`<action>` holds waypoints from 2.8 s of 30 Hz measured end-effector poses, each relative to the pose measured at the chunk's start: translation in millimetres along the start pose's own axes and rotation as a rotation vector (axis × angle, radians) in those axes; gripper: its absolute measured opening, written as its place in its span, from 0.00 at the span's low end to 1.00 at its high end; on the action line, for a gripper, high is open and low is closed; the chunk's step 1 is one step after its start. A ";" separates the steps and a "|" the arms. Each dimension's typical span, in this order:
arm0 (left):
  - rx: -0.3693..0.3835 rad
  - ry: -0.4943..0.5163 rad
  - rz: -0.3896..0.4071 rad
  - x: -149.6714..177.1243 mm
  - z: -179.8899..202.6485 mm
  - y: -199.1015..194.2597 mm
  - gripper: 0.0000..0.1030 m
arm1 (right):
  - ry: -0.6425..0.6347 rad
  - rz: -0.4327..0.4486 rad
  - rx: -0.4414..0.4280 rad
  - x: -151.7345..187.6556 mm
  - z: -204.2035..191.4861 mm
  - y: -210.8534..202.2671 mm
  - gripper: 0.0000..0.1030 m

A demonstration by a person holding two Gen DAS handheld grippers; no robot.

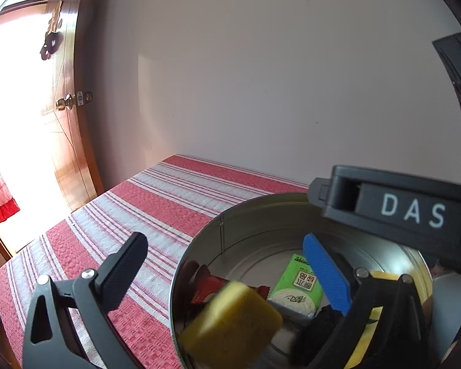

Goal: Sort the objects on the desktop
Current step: 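Open both tools to drop the sponge block and tissue pack into the tin, then withdraw both tools from the tin toward the remaining objects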

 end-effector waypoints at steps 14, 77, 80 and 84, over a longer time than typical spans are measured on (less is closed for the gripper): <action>-0.018 -0.011 0.042 -1.8 -3.2 -3.8 0.99 | -0.024 0.423 0.174 50.9 8.4 -84.2 0.94; 0.486 0.230 0.236 35.8 75.7 -84.5 1.00 | -0.024 0.418 0.545 113.3 121.9 -168.1 0.99; 0.540 0.254 0.219 39.6 85.3 -87.8 1.00 | 0.060 0.357 0.495 113.8 150.1 -162.9 0.99; 0.619 0.295 0.204 46.5 97.7 -95.1 1.00 | 0.106 0.237 0.443 117.7 169.9 -146.6 0.98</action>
Point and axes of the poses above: each gripper's, at about its wrist camera, not at the fingertips, and y roughly the way its jaws point, z to its right, x to its underside, the point moved 5 cm from there along y, roughly the way its jaws point, and after that the axes turned 5 degrees about -y, right-handed, at the moved point
